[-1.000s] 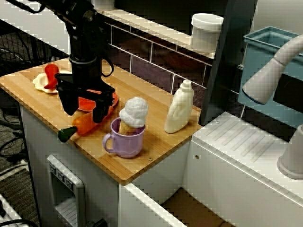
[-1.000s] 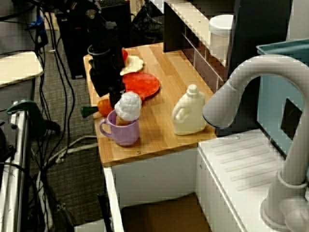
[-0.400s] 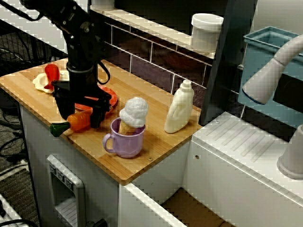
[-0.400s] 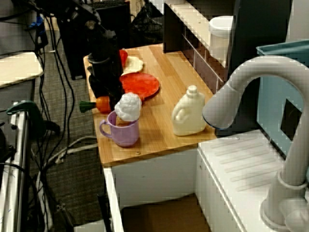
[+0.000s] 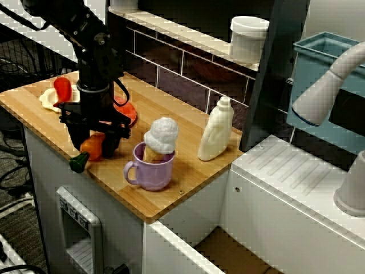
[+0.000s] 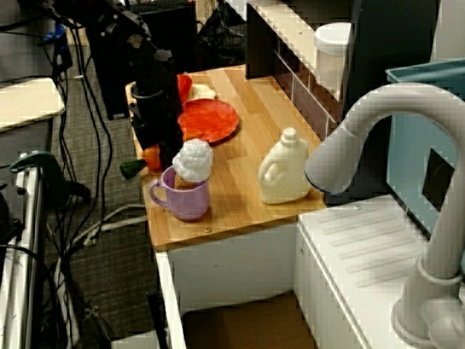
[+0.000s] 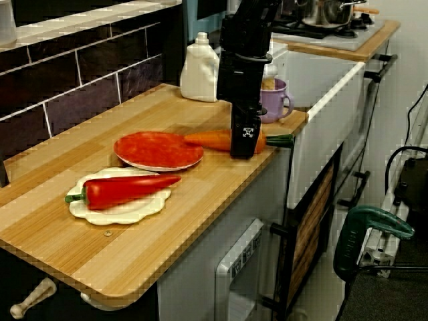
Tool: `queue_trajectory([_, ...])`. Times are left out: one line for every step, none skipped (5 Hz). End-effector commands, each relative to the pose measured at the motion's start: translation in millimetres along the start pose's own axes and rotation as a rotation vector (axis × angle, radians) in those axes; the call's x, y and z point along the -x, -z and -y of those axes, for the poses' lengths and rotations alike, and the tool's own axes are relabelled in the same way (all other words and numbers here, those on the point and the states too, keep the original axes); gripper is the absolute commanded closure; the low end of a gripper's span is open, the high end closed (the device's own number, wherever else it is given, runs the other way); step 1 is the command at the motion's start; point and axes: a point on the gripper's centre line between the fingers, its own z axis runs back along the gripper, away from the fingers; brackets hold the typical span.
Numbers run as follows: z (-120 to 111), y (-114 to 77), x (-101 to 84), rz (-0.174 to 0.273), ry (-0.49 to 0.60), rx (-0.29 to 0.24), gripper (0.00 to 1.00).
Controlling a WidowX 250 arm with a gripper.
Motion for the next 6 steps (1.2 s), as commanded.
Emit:
queue_trajectory([-9.2,-26.5,-14.8,0.001,0.009,0.054,1.00])
queue_trajectory([-15.8,-50.6,-17.7,-0.006,0.005,0.096,1.00])
queue_trajectory([-22.8,-77.4,-26.1,-0.010,-0.012,0.136,1.00])
queue_trajectory([-26.9,-94.4,-41.6,-0.016,-0.013,0.147,1.00])
queue_trajectory([-31.1,-101.0,-57.0,-0.003,-0.025,0.155,1.00])
queue_trajectory([-32.7,-94.2,-76.8,0.023,-0.059,0.145,1.00])
